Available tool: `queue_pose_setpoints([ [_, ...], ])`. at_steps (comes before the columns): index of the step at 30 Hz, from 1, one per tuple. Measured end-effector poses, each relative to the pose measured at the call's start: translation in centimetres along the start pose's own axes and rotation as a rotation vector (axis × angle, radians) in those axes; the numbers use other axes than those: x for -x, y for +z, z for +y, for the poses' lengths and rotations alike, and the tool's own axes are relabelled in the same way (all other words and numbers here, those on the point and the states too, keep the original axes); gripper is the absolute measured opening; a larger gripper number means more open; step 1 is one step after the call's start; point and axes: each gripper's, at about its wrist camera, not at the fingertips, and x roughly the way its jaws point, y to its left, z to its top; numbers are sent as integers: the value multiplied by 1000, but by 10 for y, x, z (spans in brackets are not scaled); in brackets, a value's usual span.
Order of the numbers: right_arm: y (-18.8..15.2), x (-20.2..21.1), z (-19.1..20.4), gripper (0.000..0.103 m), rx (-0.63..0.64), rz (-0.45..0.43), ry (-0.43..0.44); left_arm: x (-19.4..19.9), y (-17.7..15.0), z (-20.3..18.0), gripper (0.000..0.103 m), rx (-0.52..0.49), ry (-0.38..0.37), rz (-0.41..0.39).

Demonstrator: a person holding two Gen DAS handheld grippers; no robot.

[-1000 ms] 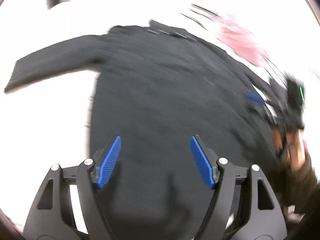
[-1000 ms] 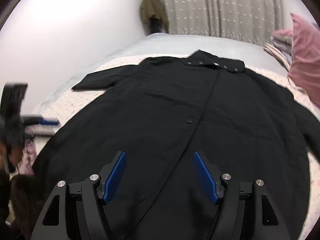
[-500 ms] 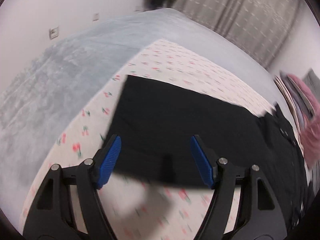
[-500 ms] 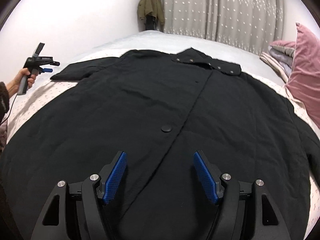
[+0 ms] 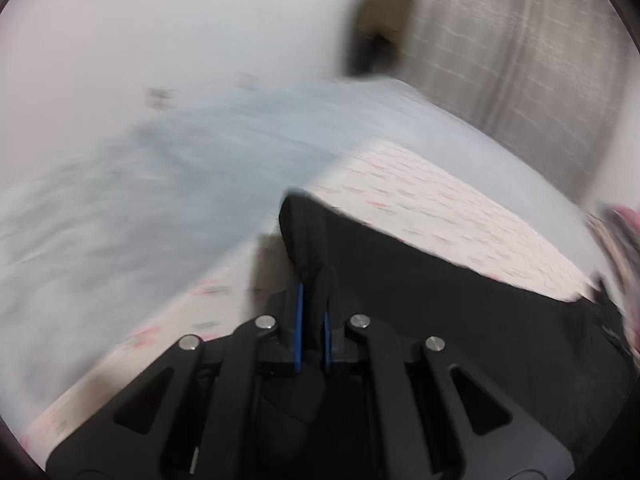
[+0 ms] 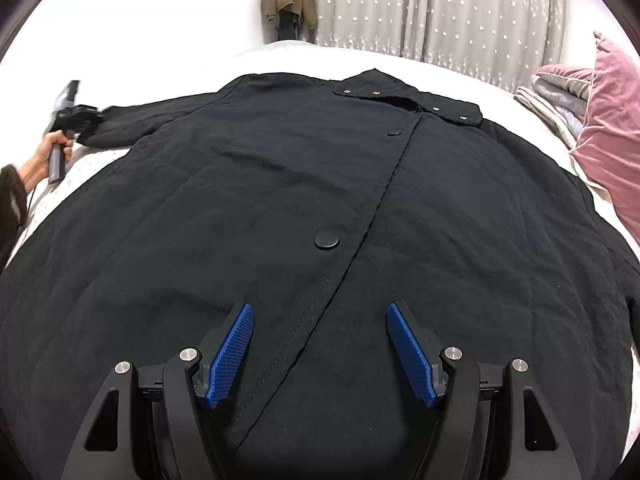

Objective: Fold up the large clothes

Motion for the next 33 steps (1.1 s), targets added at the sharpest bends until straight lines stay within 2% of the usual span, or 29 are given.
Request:
queue_pose_setpoints([
  [1,0,-1,0,71,2,1,-2,-6,-4,-2,10,-23,46,22],
  [3,1,-2,0,71,5,7,-4,-25,-6,-12,13,-85,107,122],
  [5,2,-3,-2,71,-3,10,3,-14,-2,-22,19,-125,160,92],
  [7,3,-3,-5,71,-13,13,9,7,2,-31,32,-152,199,40],
  [9,4,-2,-7,72,-24,17,3,32,0,-42,53,-180,118,13],
  [11,5,-1,-8,72,-29,25,-5,54,-9,-56,63,-232,67,11],
  [15,6,0,-12,72,-50,41,-10,91,-36,-88,70,-294,-16,58],
  [18,8,6,-20,72,-85,52,-21,123,-59,-107,80,-284,-98,121],
  [20,7,15,-28,72,-112,52,-32,145,-74,-123,81,-263,-170,179],
  [23,5,33,-47,73,-166,42,-50,176,-93,-145,81,-220,-234,227],
  [28,-5,66,-100,75,-313,3,-129,220,-131,-182,83,-228,-289,236],
  [31,-25,91,-162,77,-534,-19,-194,231,-154,-198,84,-215,-342,271],
  [33,-45,107,-204,78,-703,-53,-237,233,-168,-205,84,-197,-382,259],
])
